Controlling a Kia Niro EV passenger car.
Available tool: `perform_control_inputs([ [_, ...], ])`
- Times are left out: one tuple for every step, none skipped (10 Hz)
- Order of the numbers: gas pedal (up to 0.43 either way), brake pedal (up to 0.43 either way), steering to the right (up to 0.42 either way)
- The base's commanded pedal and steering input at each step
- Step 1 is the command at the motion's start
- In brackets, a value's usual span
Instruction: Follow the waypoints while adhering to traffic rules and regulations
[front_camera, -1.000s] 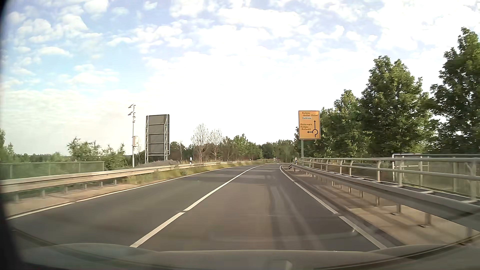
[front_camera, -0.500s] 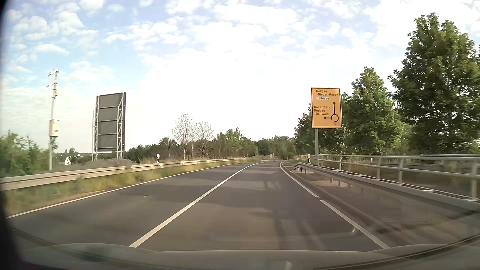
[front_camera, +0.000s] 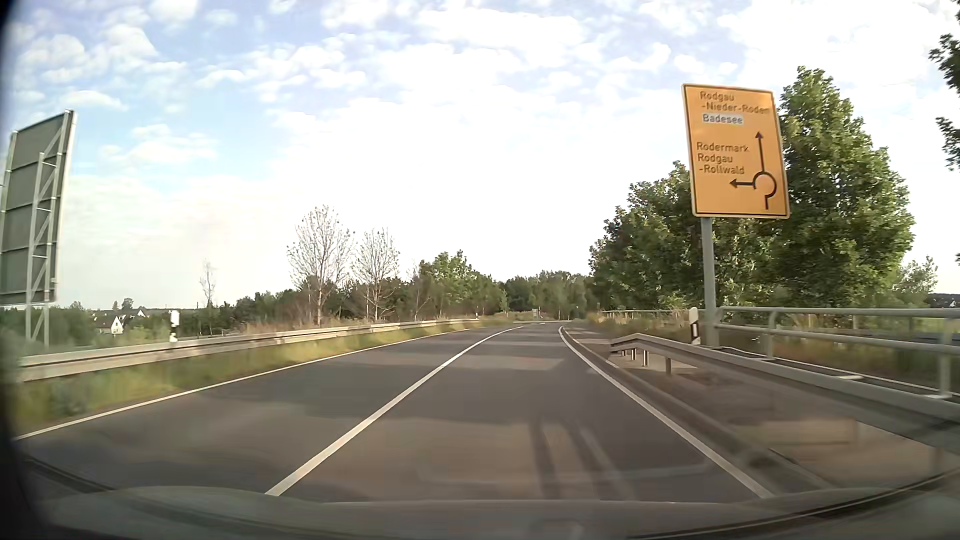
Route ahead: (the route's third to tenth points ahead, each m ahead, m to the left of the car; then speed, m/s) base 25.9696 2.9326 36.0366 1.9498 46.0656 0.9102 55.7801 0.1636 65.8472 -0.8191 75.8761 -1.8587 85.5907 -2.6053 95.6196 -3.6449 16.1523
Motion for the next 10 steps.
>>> perform_control_inputs([
  [0.0,0.024,0.01],
  [0.0,0.024,0.011],
  [0.0,0.024,0.01],
  [0.0,0.037,0.01],
  [0.0,0.067,0.01],
  [0.0,0.079,0.01],
  [0.0,0.098,0.01],
  [0.0,0.116,0.01],
  [0.0,0.128,0.011],
  [0.0,0.14,0.01],
])
